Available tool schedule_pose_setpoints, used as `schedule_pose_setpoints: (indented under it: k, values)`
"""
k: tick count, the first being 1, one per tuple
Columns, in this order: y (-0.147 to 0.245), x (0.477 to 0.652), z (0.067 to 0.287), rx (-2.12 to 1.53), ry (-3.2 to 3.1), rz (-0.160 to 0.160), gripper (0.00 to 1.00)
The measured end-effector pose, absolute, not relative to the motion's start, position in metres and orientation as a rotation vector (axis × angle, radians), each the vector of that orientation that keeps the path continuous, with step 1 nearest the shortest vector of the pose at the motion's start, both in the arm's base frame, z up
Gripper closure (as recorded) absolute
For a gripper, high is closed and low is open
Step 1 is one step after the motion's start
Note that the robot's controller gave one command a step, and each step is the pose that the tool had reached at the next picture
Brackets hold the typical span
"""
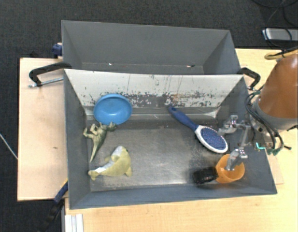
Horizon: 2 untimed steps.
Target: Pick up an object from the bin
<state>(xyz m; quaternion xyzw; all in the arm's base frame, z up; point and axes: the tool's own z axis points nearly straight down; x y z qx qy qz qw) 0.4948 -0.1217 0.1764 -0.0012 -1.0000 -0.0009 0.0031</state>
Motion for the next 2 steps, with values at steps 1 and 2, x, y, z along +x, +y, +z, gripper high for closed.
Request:
schedule_pose_setpoints:
  k: [1,2]
  values:
    - [-0.131,0.528,0.138,0.149,-3.142,0.0,0.0]
    - [-0.148,0.564,0.071,0.15,-3.152,0.004,0.0]
